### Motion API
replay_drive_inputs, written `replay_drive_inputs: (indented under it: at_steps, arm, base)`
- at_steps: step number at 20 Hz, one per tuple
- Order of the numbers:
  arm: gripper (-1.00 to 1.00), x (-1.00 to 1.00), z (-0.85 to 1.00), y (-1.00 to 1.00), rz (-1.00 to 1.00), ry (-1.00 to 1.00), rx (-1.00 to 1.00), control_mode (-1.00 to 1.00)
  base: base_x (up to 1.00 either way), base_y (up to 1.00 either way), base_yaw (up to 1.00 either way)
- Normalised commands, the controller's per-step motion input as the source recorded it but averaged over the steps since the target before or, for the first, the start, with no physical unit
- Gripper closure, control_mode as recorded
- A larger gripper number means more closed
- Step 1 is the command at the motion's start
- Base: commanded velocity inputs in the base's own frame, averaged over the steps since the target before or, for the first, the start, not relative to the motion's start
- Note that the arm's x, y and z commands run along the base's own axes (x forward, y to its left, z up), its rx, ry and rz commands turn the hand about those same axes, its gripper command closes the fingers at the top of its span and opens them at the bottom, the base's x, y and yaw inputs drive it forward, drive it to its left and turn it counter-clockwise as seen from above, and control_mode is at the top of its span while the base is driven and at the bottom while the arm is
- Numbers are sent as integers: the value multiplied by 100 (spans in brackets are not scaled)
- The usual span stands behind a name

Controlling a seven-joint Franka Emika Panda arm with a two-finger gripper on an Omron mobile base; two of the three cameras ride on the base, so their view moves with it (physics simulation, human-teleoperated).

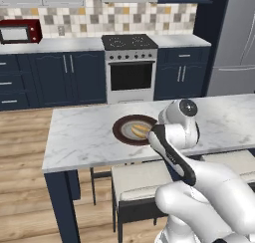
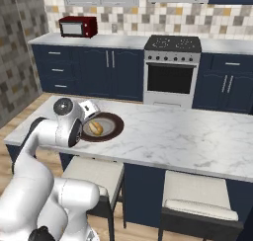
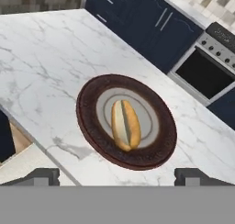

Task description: Move the hot dog bun to the plate on the dining table and place the condiment next to that plate. Then navigate to the fridge and take the sausage and place it on the plate as well.

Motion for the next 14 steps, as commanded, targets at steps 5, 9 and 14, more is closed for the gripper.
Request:
replay_drive_inputs:
  at_steps: [5,9,14]
  arm:
    - [-100,-51,5,2,-9,-5,0,-100]
    - [-100,-82,-11,0,-1,-26,0,-100]
    - [-100,-83,-4,0,-2,-24,0,-100]
  base:
    - [0,0,0]
    - [0,0,0]
    - [0,0,0]
